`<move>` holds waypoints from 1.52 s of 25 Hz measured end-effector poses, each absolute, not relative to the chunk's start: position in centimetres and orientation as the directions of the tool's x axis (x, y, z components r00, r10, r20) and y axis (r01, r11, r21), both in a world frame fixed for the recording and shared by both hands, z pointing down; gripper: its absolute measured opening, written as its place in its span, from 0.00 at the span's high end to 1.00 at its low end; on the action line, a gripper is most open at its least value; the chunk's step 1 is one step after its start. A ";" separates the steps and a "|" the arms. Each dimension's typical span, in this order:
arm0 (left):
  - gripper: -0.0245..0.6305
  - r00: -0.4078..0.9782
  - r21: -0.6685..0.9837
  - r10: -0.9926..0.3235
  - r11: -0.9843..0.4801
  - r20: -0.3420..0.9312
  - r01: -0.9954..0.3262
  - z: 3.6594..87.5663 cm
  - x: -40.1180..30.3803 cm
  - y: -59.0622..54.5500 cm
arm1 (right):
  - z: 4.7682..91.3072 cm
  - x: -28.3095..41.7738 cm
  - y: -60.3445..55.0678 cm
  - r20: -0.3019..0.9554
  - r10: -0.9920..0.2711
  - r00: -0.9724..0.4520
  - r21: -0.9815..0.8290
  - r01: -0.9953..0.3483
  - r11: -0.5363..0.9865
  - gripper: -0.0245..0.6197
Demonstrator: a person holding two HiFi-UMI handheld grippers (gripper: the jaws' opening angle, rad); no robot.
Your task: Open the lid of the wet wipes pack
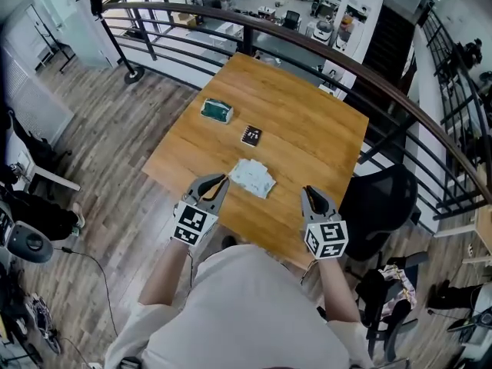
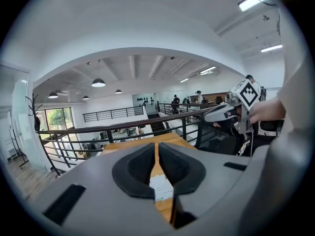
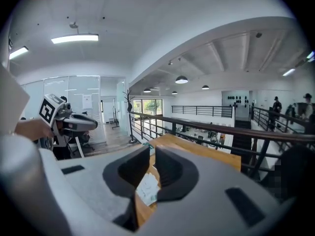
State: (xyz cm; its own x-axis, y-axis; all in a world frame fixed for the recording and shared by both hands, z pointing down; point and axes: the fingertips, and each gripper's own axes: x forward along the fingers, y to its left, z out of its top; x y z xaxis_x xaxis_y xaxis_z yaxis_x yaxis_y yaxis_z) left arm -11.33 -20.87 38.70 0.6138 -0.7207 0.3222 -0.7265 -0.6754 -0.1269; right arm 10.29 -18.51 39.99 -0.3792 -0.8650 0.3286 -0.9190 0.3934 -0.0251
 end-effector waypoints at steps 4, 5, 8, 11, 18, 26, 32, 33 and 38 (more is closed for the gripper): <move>0.94 0.615 -0.101 -0.725 -0.668 0.310 -0.737 38.0 -11.8 -20.5 | 39.5 10.7 -18.1 0.308 -0.874 -0.375 -0.023 -0.922 0.387 0.91; 0.95 0.617 -0.096 -0.725 -0.668 0.306 -0.738 37.8 -11.9 -20.4 | 39.2 10.8 -18.0 0.302 -0.877 -0.374 -0.022 -0.922 0.386 0.91; 0.96 0.616 -0.096 -0.728 -0.666 0.301 -0.740 37.6 -12.1 -20.3 | 38.8 11.1 -17.8 0.291 -0.882 -0.371 -0.018 -0.924 0.383 0.95; 0.97 0.617 -0.092 -0.731 -0.663 0.291 -0.743 37.4 -12.3 -20.4 | 38.5 11.4 -17.7 0.285 -0.886 -0.365 -0.016 -0.926 0.376 0.96; 0.97 0.622 -0.086 -0.735 -0.662 0.271 -0.745 37.1 -12.3 -20.7 | 37.8 11.4 -17.9 0.278 -0.890 -0.362 0.042 -0.921 0.388 0.96; 0.97 0.614 -0.080 -0.745 -0.650 0.261 -0.755 37.2 -12.5 -21.0 | 37.3 11.3 -18.1 0.272 -0.887 -0.373 0.054 -0.914 0.401 0.96; 0.97 0.614 -0.086 -0.741 -0.654 0.272 -0.751 37.3 -12.4 -21.0 | 37.1 11.2 -18.3 0.273 -0.884 -0.379 0.050 -0.912 0.406 0.96; 0.97 0.614 -0.086 -0.741 -0.654 0.273 -0.751 37.3 -12.4 -21.0 | 37.1 11.2 -18.4 0.273 -0.884 -0.379 0.050 -0.912 0.406 0.96; 0.97 0.612 -0.087 -0.742 -0.653 0.273 -0.753 37.3 -12.8 -21.1 | 37.3 11.1 -18.5 0.276 -0.884 -0.377 0.045 -0.914 0.404 0.96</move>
